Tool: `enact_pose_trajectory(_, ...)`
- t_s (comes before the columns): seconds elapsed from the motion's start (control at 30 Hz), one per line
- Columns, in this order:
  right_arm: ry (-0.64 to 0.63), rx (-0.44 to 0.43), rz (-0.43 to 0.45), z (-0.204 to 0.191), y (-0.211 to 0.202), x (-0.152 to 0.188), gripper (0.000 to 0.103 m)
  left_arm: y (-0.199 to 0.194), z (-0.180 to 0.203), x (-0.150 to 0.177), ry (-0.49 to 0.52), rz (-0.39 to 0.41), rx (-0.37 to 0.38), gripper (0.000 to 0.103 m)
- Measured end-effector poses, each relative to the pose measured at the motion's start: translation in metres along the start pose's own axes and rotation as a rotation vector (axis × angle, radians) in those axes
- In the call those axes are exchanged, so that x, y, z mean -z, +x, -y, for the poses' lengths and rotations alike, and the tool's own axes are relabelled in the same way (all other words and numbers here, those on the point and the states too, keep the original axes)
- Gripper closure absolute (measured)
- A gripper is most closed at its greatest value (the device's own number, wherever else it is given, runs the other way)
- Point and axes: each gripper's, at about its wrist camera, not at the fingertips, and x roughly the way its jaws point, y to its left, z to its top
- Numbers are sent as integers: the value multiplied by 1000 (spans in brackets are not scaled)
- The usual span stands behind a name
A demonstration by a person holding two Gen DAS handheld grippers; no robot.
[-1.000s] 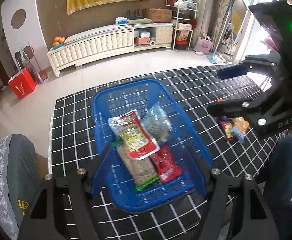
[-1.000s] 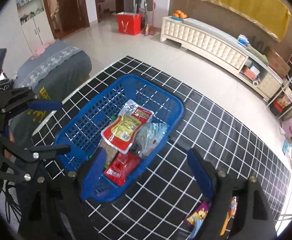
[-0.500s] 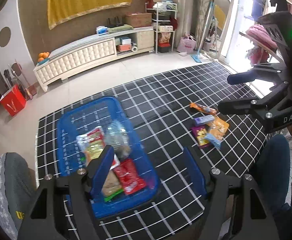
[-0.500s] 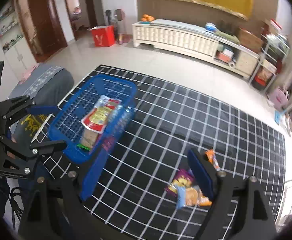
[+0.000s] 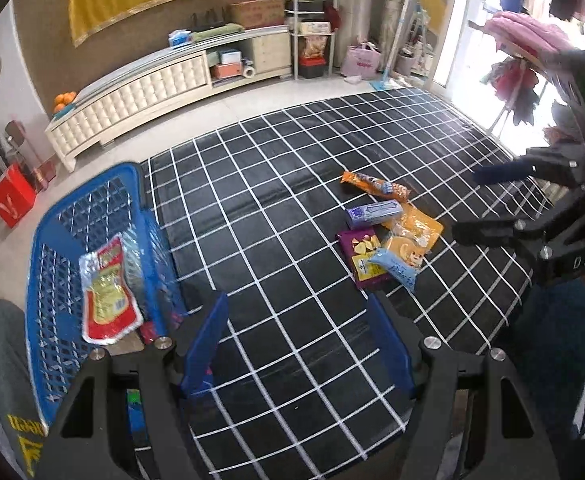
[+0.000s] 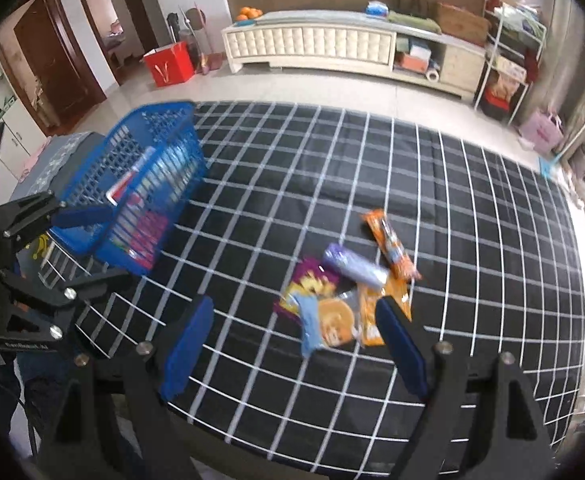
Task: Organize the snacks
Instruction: 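Reach the right gripper to the cartoon-printed bread bag and close on it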
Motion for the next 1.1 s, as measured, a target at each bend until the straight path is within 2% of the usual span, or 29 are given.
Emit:
enact_pose_trajectory(0.17,-7,12,-31,21,28,24,17,34,5,17,-99,-55,7,33)
enact_pose_trajectory(0.3,18,-9,-23,33,44,34,17,49,10,27,-137,-47,-7,33)
enact_pose_trajectory(0.4,-22,-34,-22,34,59,37,17,60,8,32,-185,-49,-15,33)
enact_pose_trajectory(0.47,-57,-46,-44,32,71,38,17,68,6,36,-224,-57,-4,33)
enact_pose_trajectory(0.53,-99,-45,-64,27,83,41,17,77,3,41,-263,-80,40,33)
enact_pose_trajectory(0.77,-99,-43,-114,30,120,40,17,91,2,44,-249,-110,10,33)
enact_pose_trajectory(0.97,-125,-39,-83,29,127,38,17,91,-1,41,-241,-112,-11,33)
enact_pose_trajectory(1.03,-130,-27,-63,28,126,39,28,92,0,41,-243,-114,-9,33)
enact_pose_trajectory(1.1,-133,-37,-54,28,126,41,33,91,3,41,-238,-117,-10,33)
